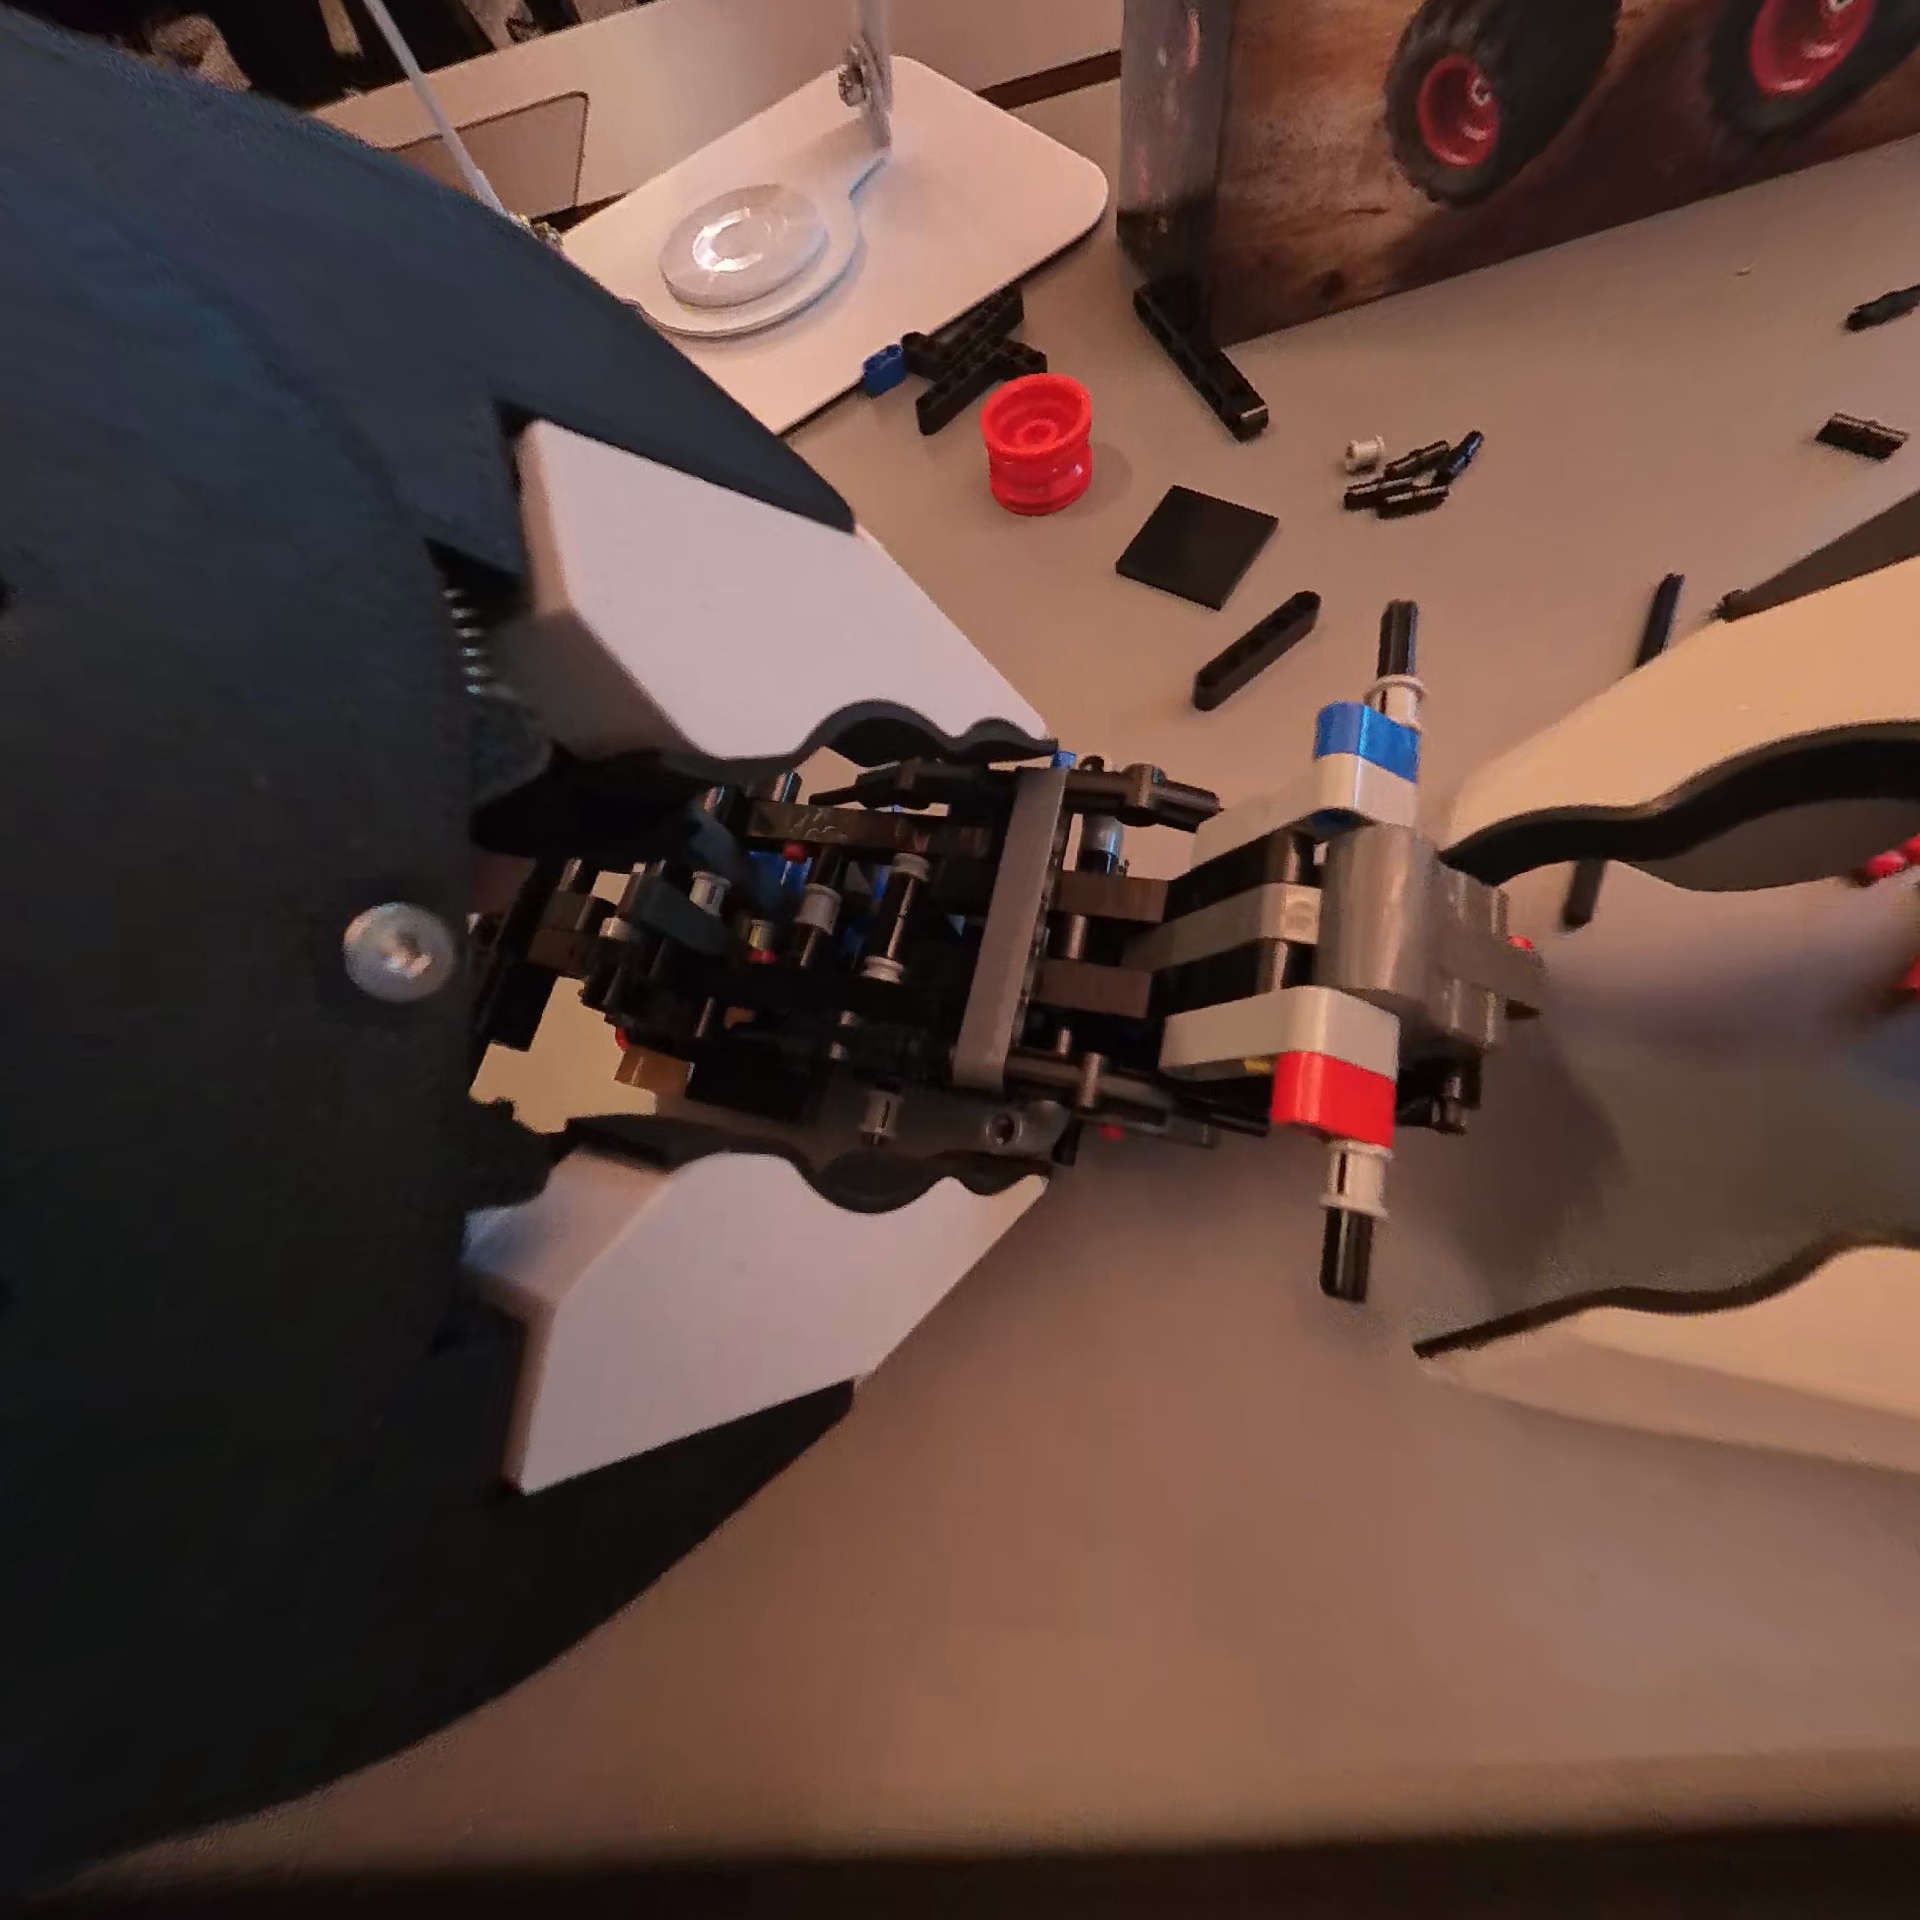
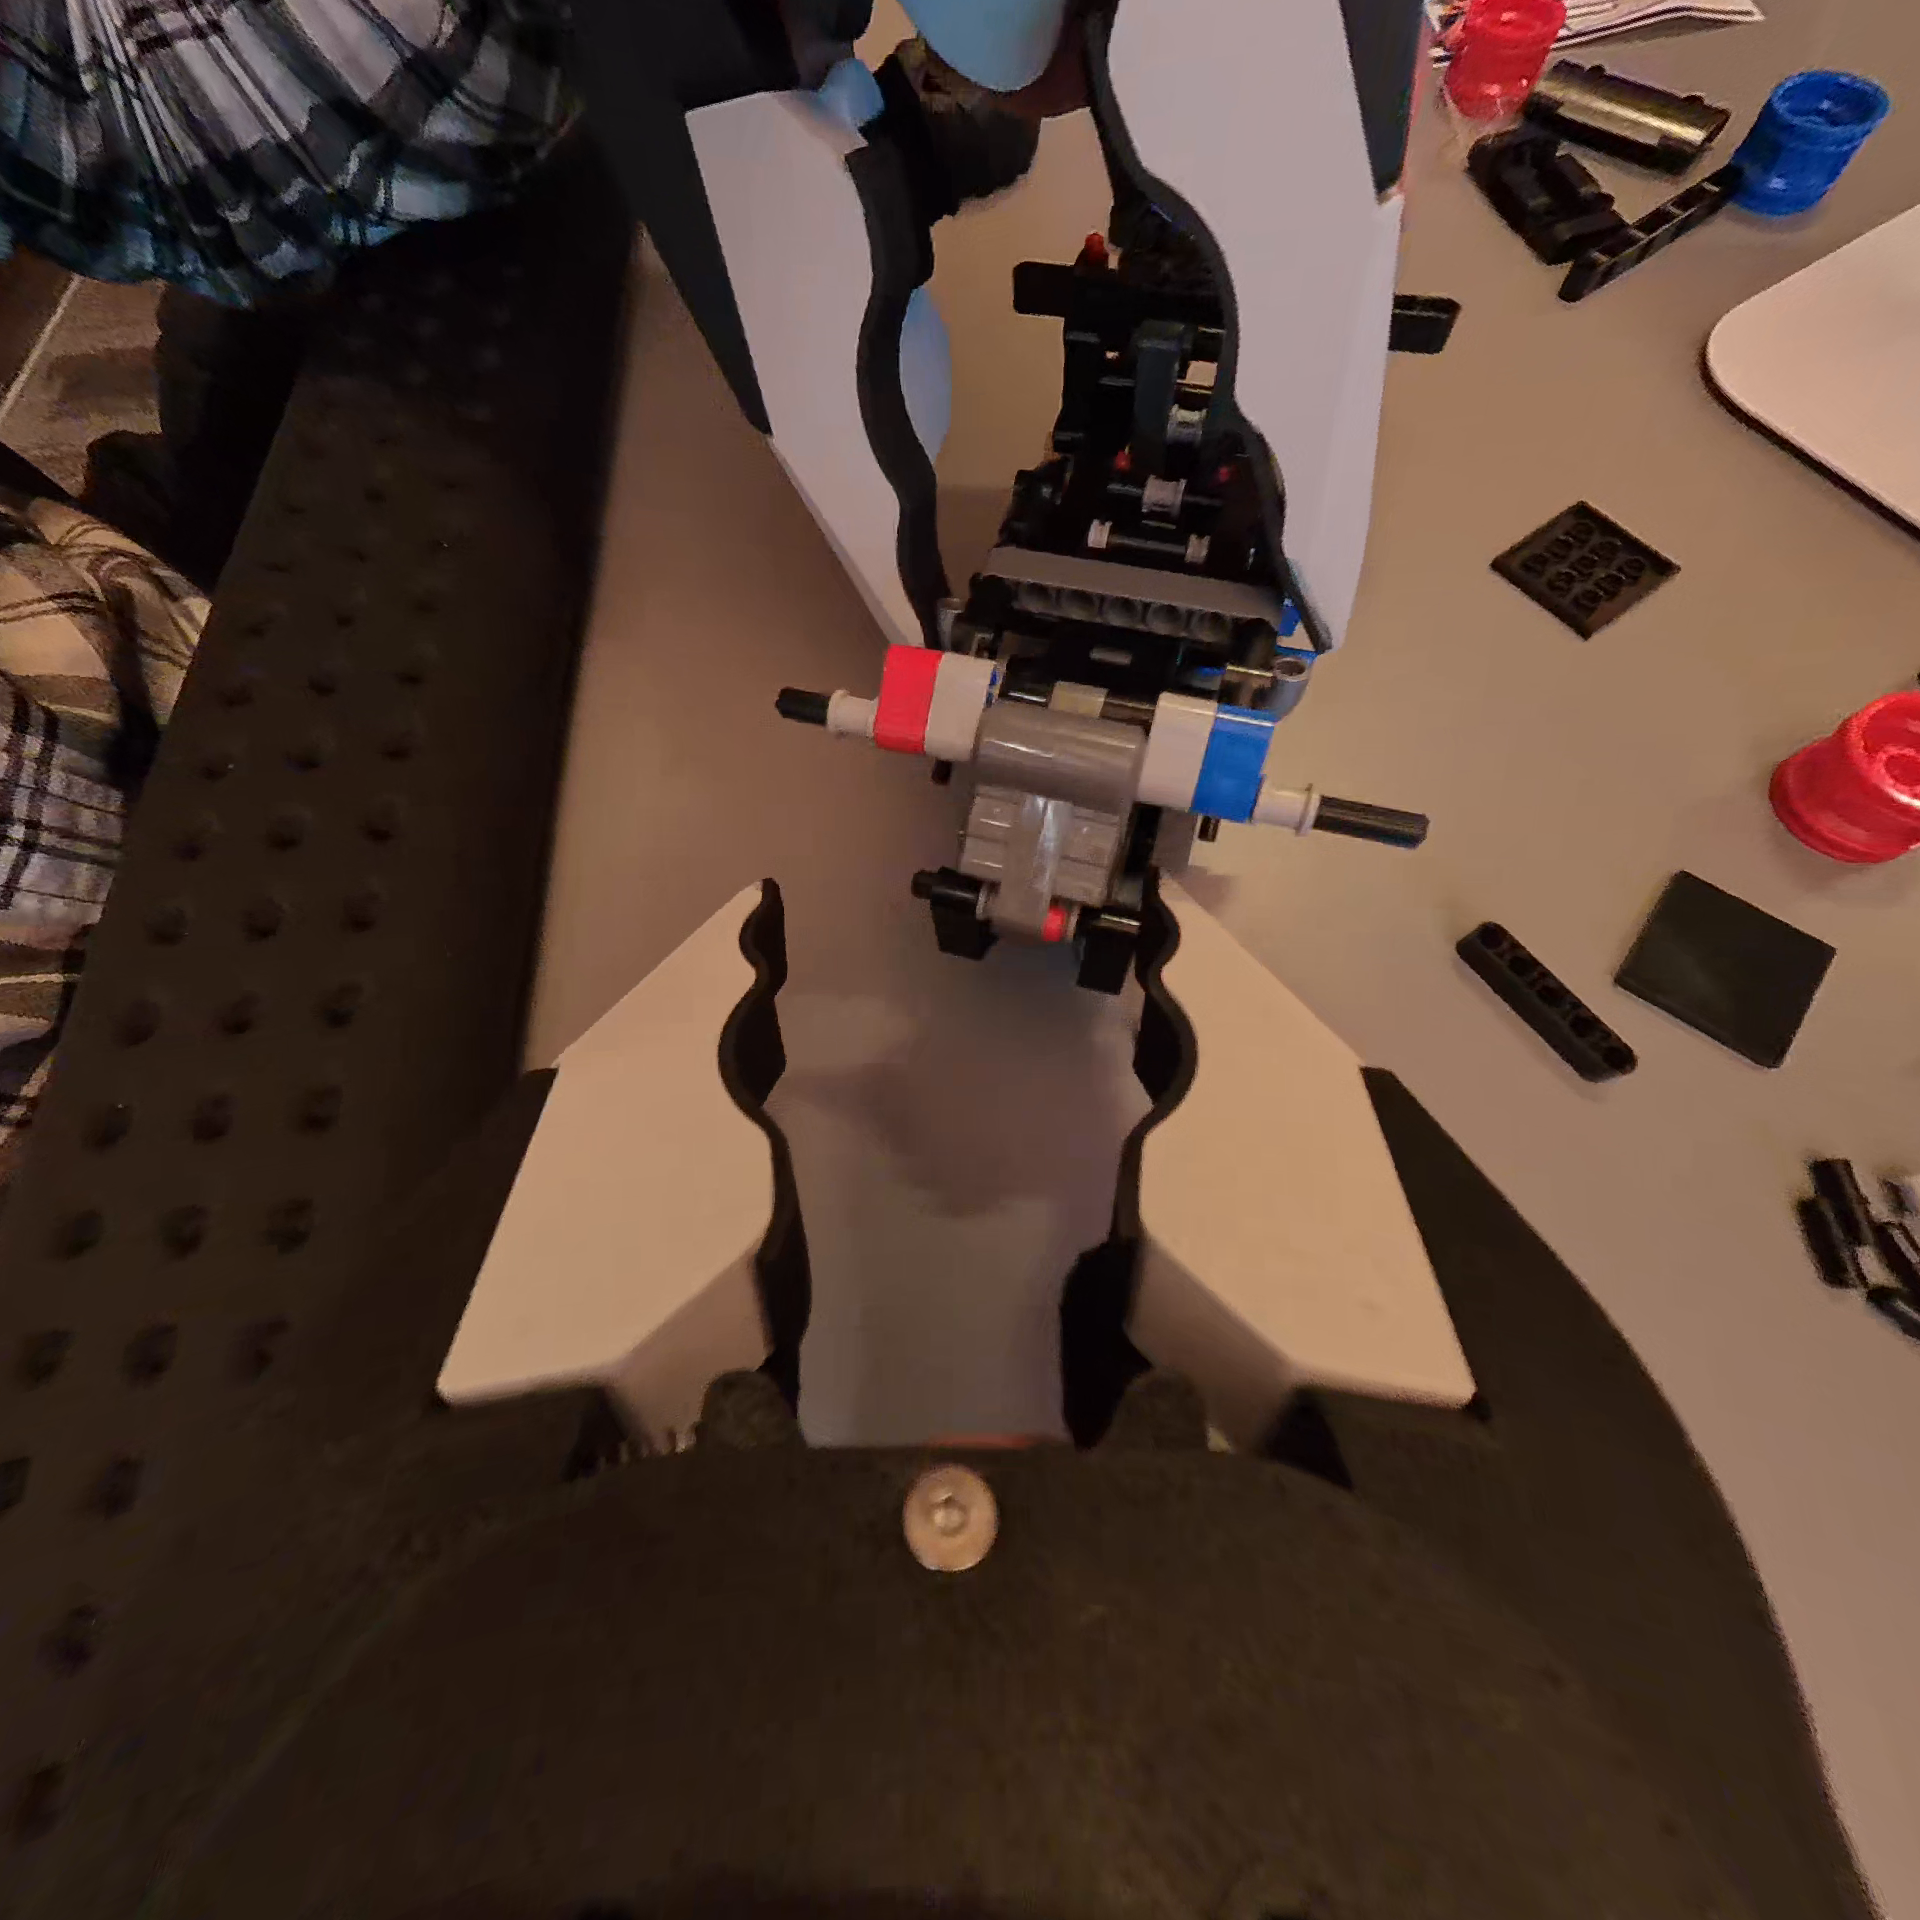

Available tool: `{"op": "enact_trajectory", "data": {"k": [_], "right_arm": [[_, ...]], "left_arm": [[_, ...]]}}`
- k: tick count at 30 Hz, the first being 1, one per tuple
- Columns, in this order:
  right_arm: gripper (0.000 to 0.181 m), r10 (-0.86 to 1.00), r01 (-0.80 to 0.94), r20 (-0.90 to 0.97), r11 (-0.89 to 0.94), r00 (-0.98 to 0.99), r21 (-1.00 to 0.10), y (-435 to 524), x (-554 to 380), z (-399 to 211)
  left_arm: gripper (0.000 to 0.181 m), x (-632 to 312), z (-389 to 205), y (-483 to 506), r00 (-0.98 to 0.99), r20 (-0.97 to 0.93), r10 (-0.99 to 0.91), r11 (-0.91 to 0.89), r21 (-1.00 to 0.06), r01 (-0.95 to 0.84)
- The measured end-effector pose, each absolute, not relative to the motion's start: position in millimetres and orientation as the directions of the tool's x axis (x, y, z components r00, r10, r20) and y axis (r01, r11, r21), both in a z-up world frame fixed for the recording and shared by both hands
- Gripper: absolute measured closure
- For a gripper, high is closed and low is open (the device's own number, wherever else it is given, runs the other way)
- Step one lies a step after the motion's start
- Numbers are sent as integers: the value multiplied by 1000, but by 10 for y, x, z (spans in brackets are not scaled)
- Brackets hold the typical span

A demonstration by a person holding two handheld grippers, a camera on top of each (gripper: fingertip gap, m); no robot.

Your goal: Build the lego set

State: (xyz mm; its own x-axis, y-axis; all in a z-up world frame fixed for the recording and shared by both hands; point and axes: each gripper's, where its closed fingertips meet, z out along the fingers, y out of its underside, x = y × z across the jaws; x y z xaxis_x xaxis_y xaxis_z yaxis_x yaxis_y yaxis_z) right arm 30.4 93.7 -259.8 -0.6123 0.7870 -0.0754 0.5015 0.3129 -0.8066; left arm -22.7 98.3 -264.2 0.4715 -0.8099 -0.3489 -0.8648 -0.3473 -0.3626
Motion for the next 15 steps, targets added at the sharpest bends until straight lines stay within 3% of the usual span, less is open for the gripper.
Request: {"op": "enact_trajectory", "data": {"k": [15], "right_arm": [[115, 742, 484, -63, 368, -667, -794, 718, 325, -2691]], "left_arm": [[104, -424, -2594, 808, 511, -370, -776, -385, -364, -848]]}}
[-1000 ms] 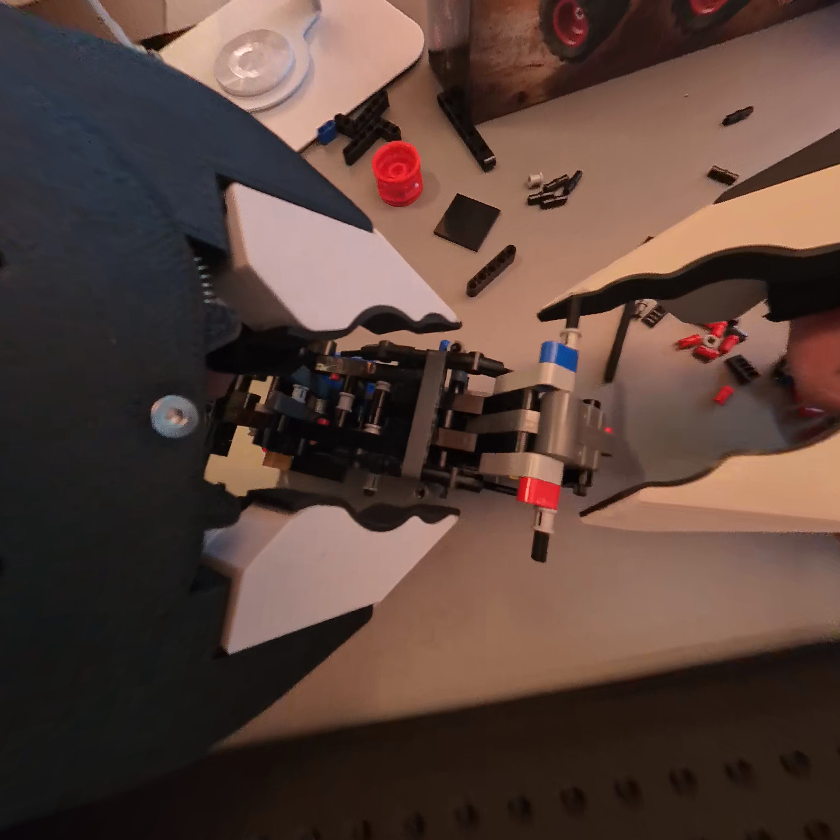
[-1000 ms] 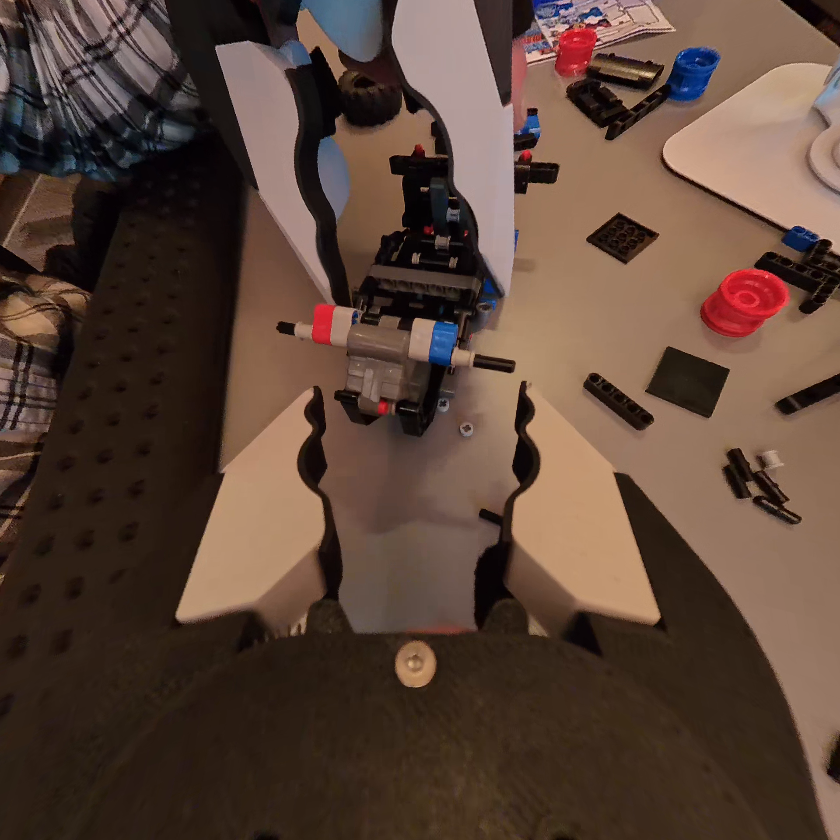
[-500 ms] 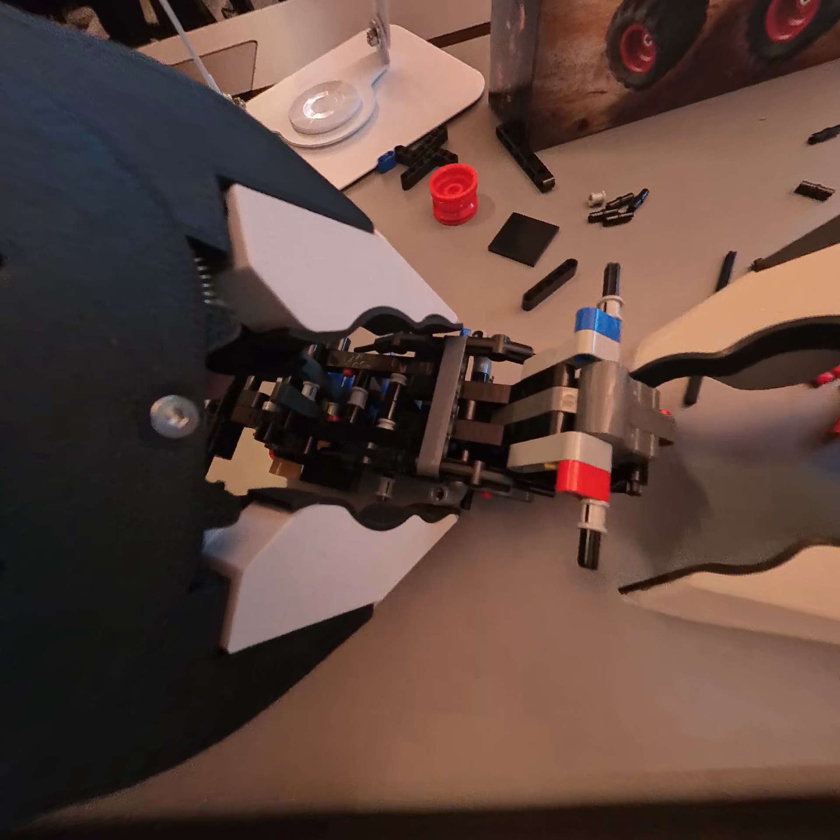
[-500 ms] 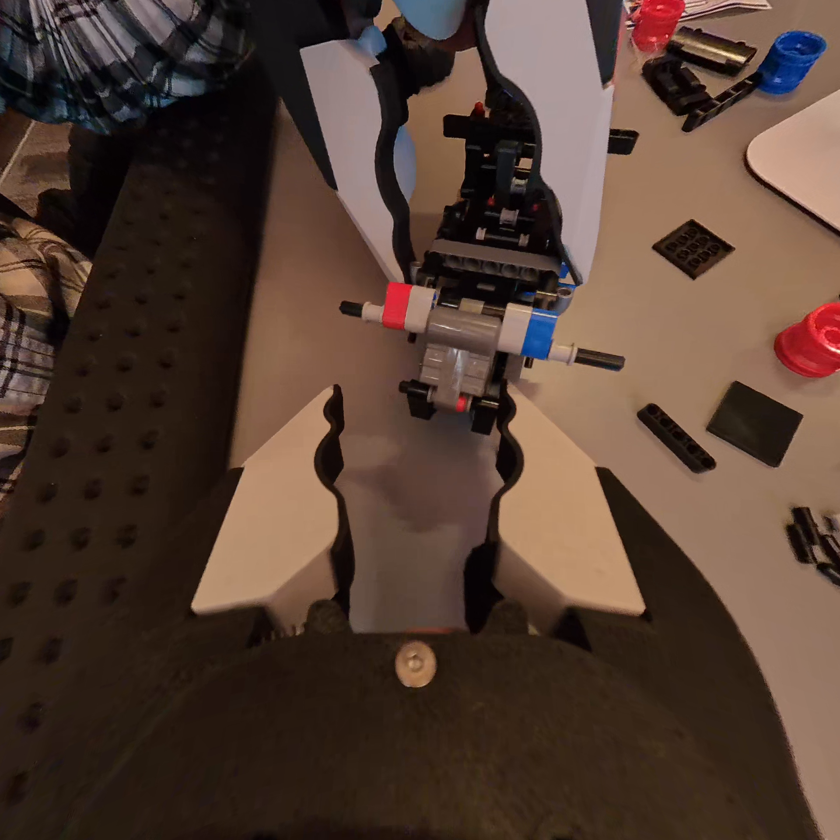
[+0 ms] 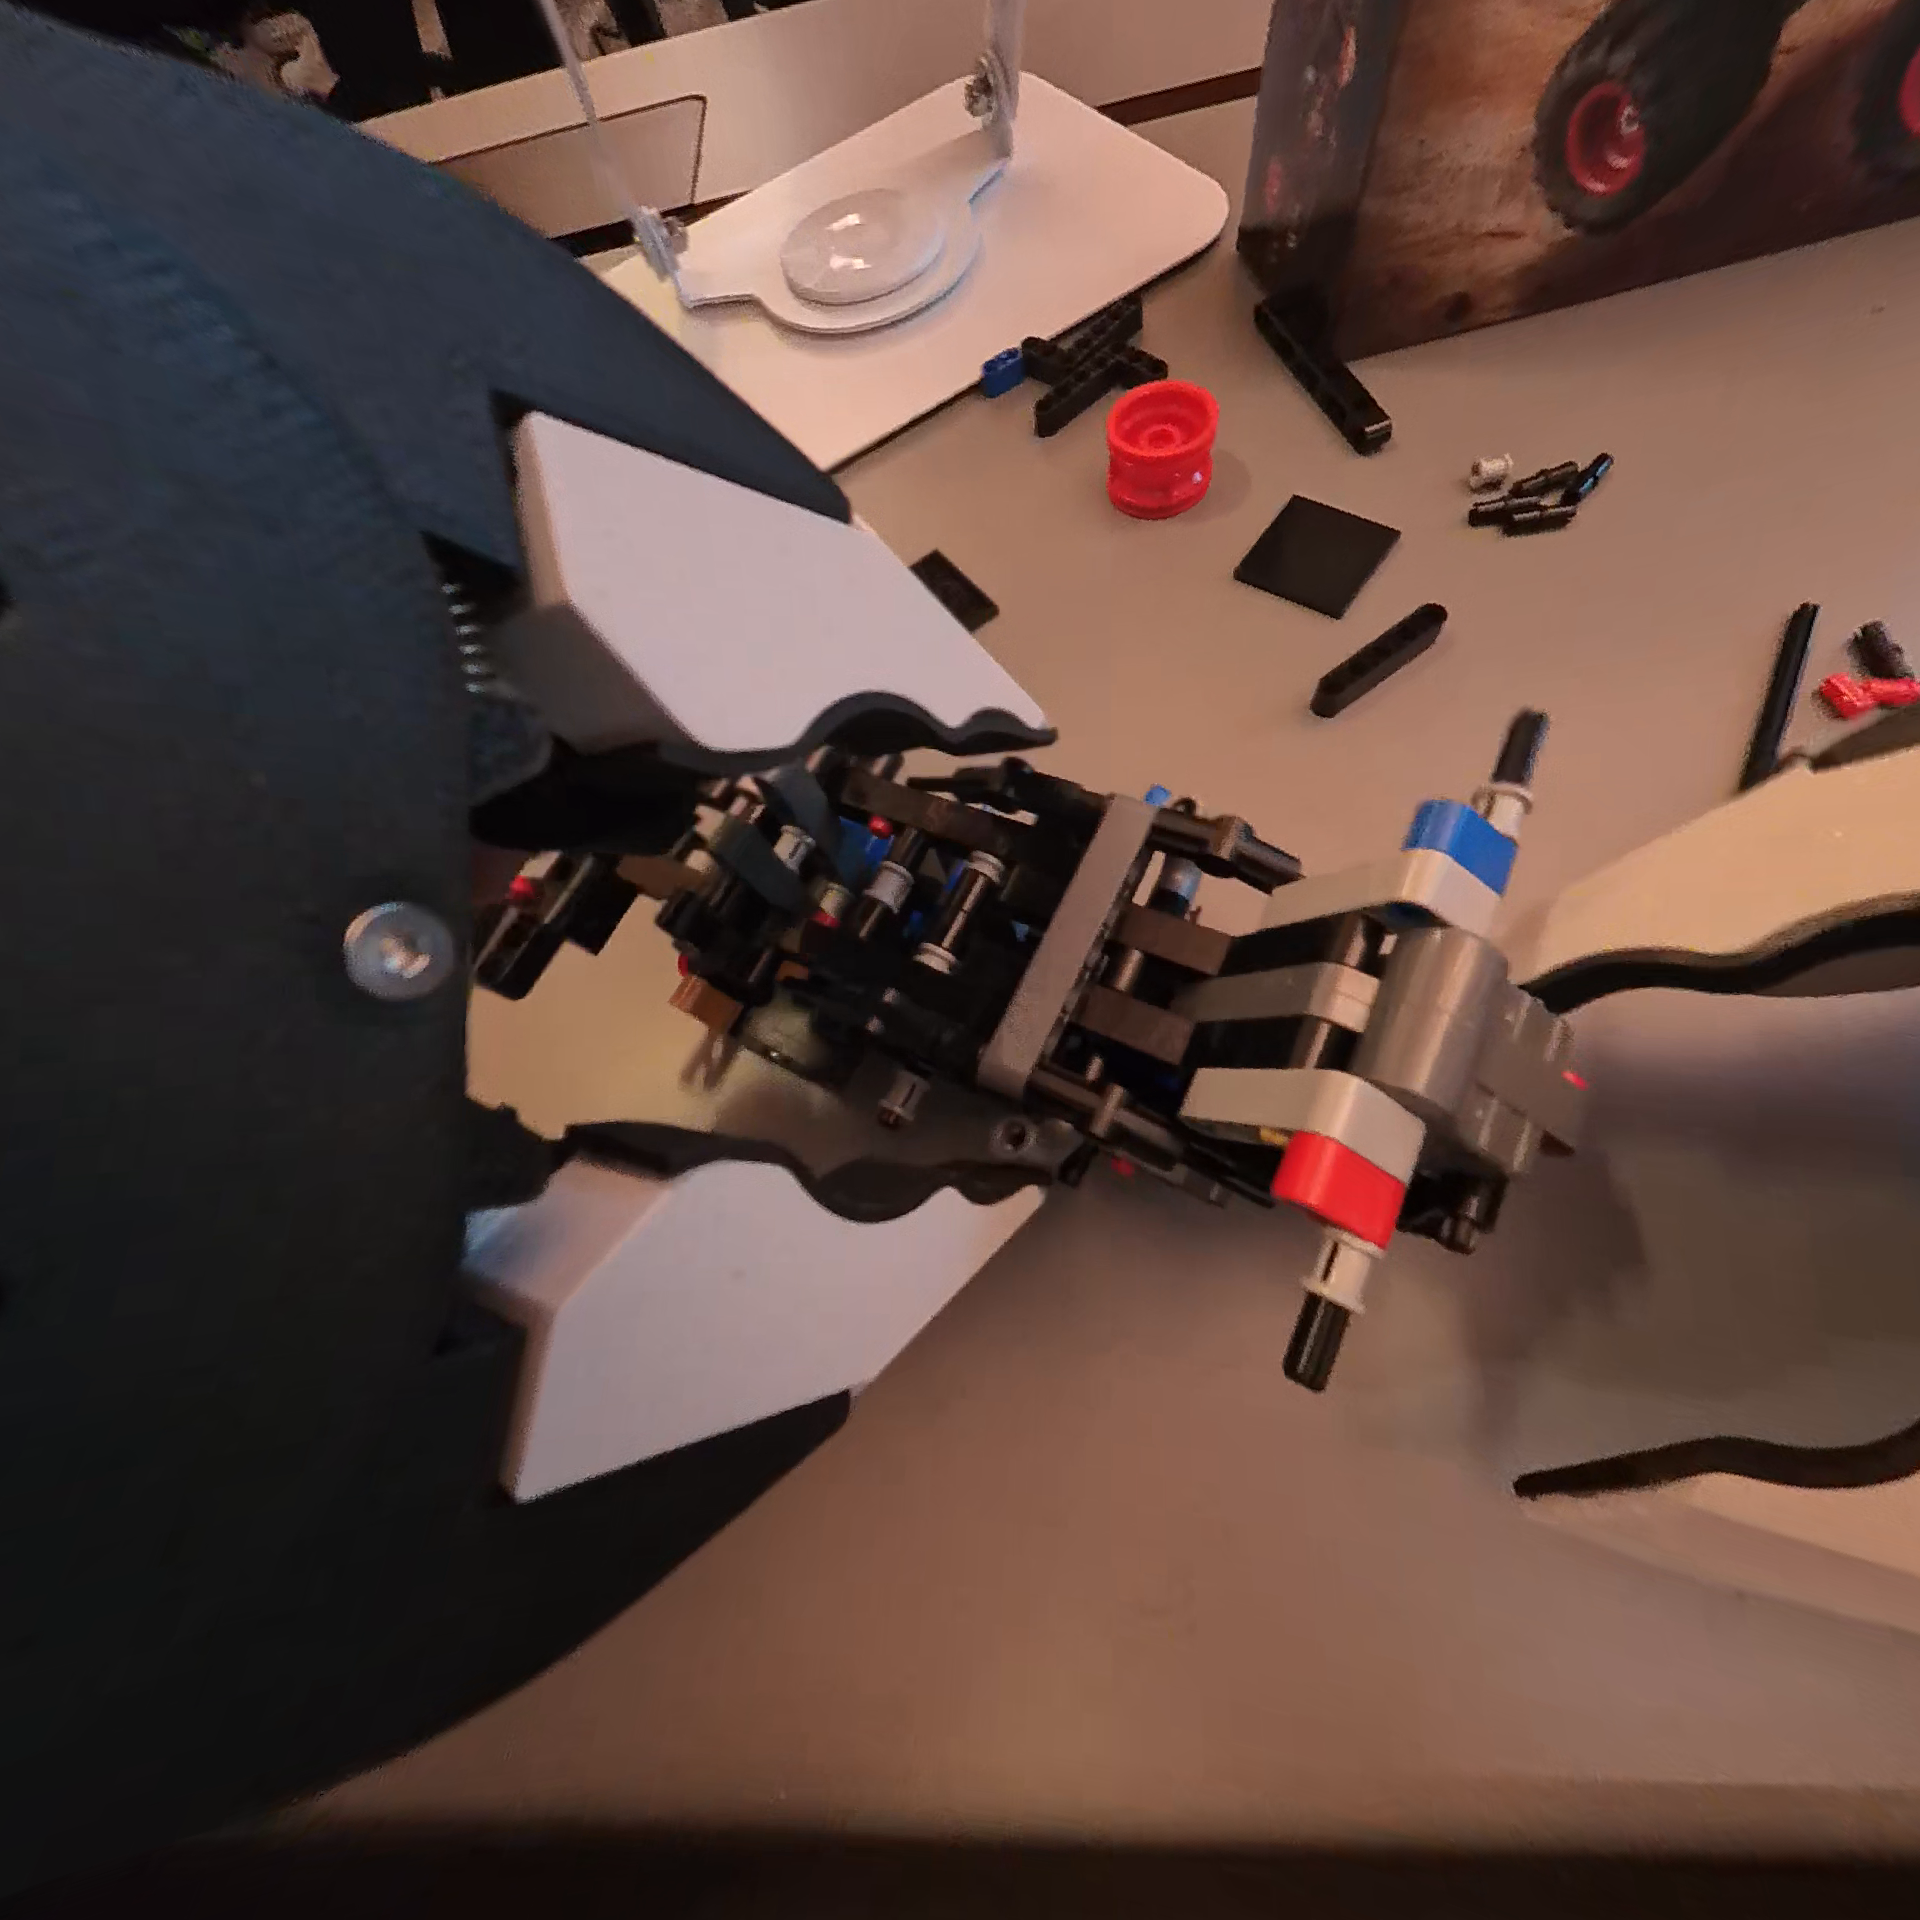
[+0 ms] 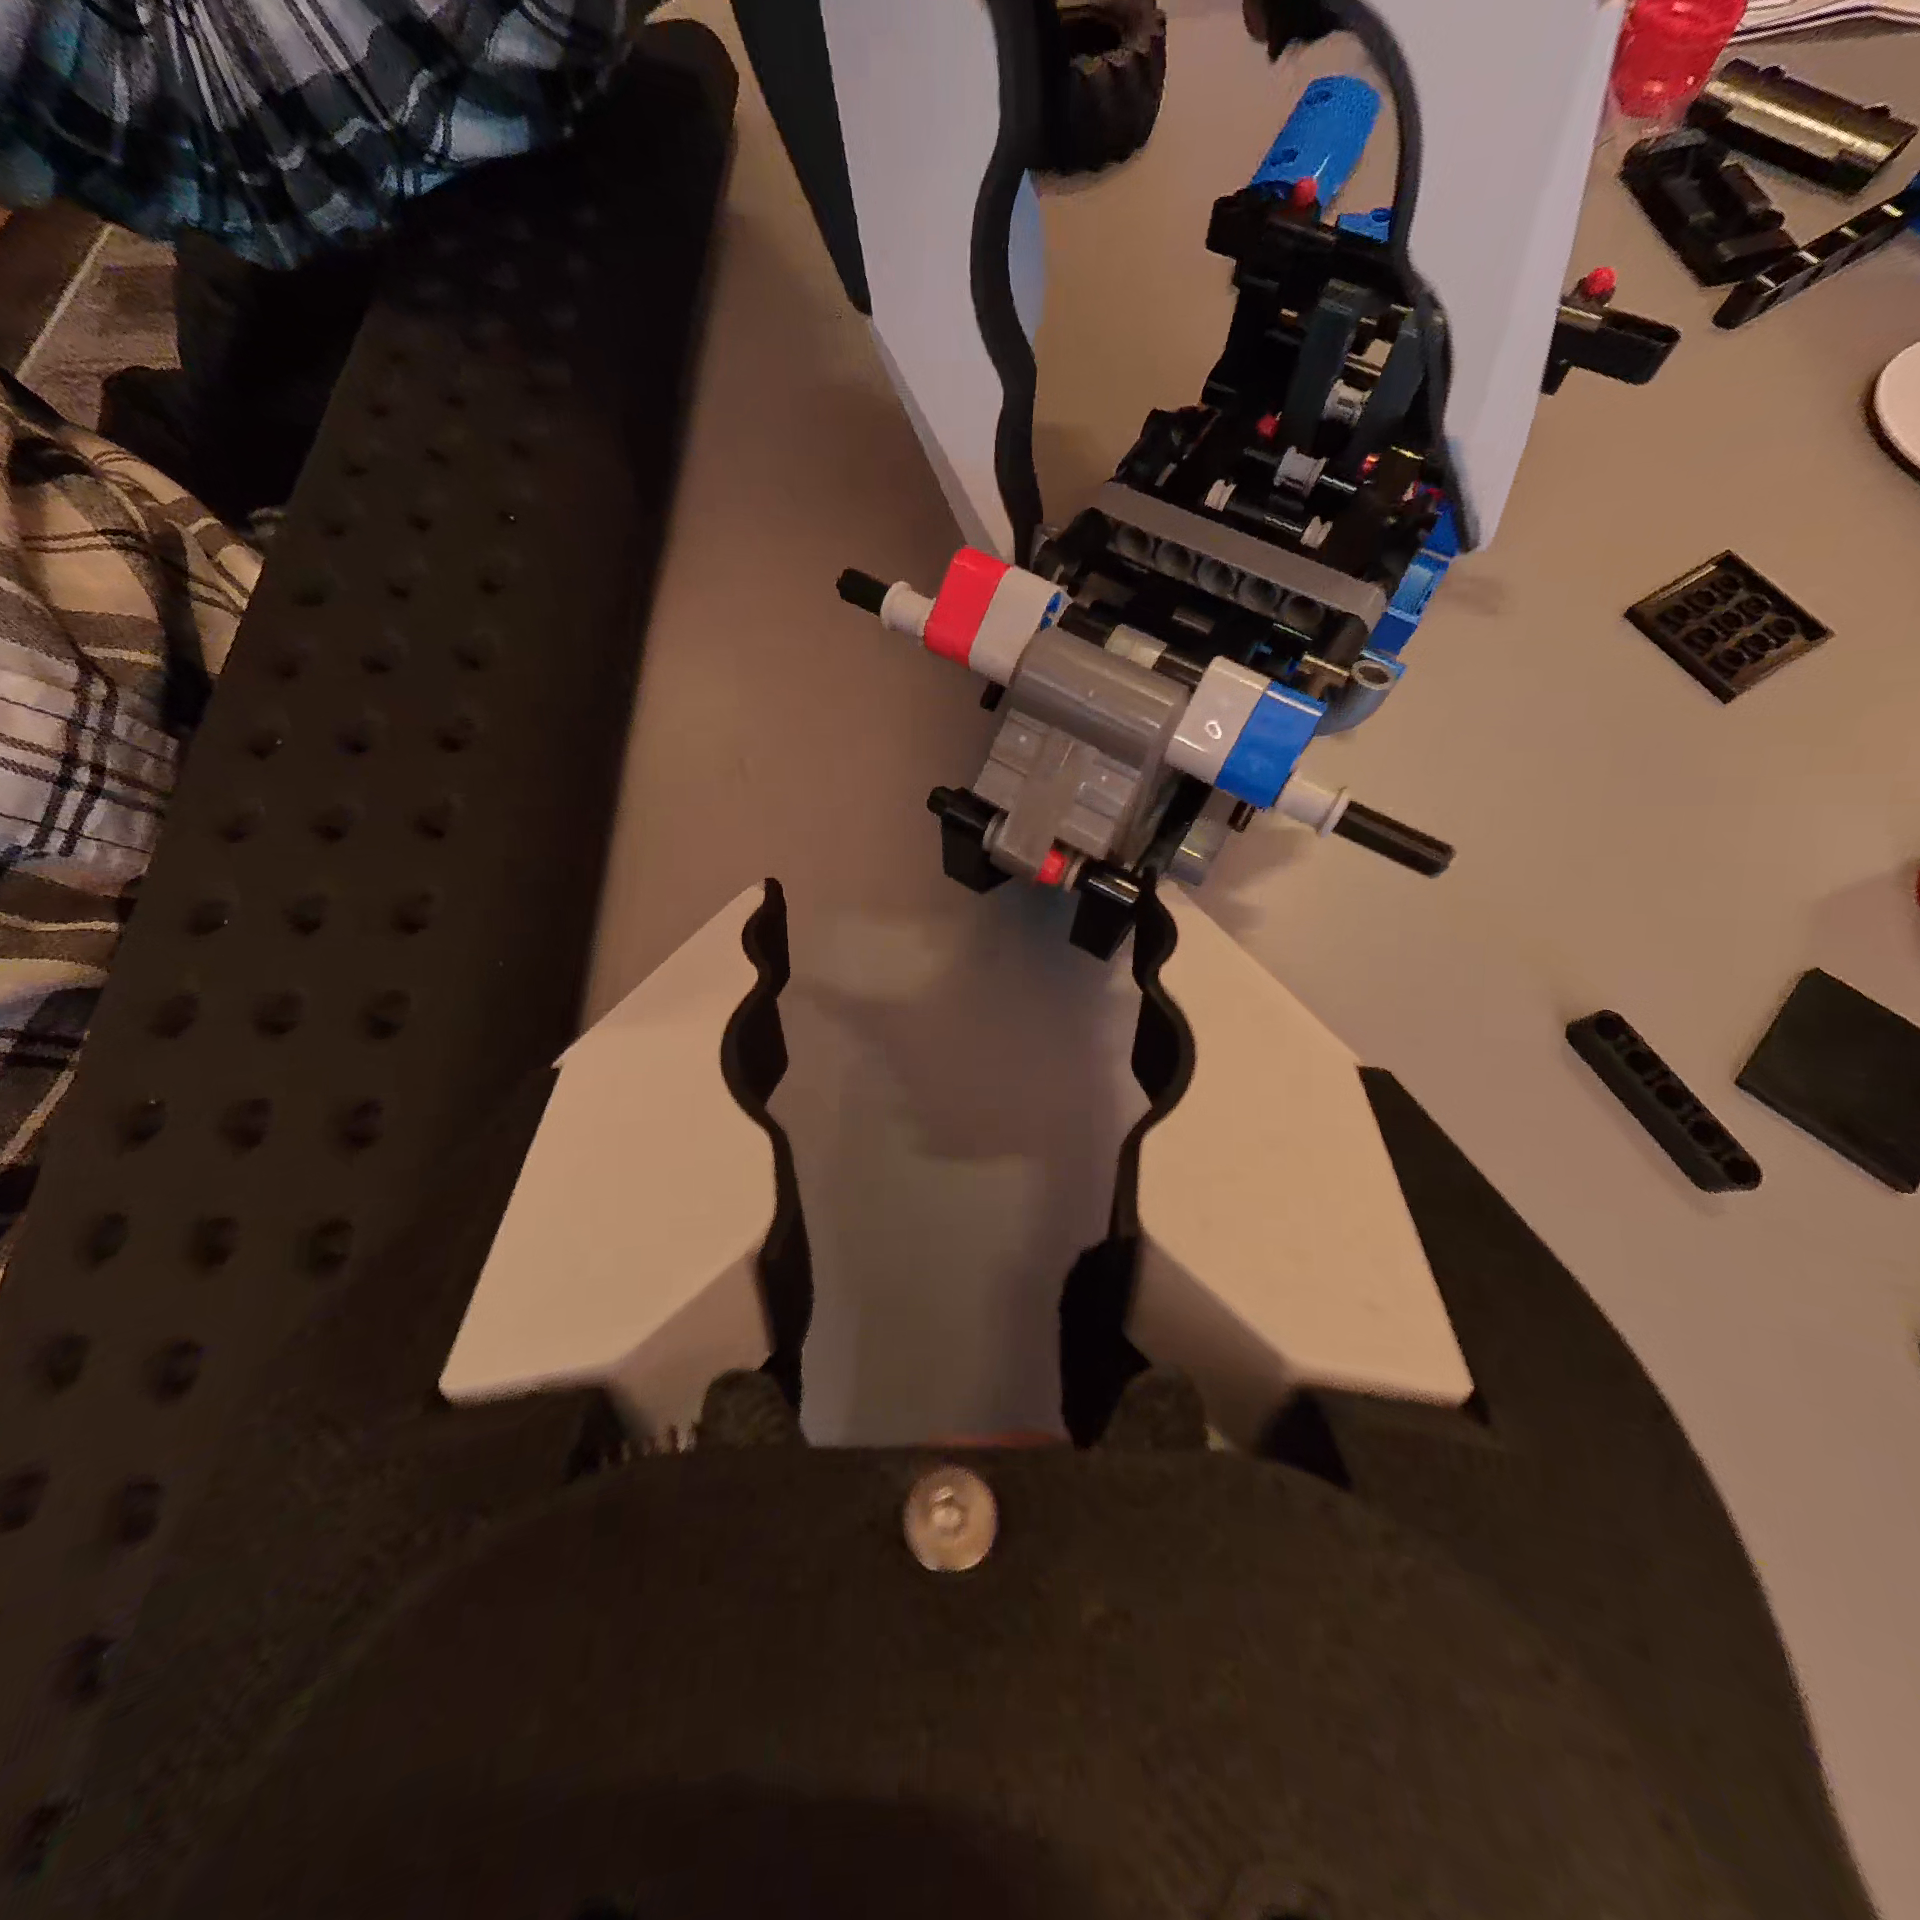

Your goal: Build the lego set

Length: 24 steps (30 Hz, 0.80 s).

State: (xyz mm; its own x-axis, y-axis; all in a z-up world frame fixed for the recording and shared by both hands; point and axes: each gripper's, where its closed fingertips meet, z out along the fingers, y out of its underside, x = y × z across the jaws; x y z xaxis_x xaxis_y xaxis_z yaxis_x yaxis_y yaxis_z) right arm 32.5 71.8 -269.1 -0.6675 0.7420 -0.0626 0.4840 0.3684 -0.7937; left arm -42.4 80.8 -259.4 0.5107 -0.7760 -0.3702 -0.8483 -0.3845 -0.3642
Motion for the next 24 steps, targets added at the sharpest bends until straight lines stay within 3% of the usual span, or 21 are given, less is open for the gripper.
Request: {"op": "enact_trajectory", "data": {"k": [6, 17, 24], "right_arm": [[117, 740, 481, -57, 375, -670, -793, 706, 327, -2707], [121, 718, 468, -59, 386, -694, -795, 639, 355, -2723], [121, 697, 455, -52, 409, -716, -791, 537, 360, -2739]], "left_arm": [[92, -580, -2539, 713, 549, -383, -743, -431, -355, -830], [116, -871, -2554, 709, 581, -504, -639, -477, -333, -814], [116, -959, -2514, 859, 578, -575, -580, -464, -350, -814]]}}
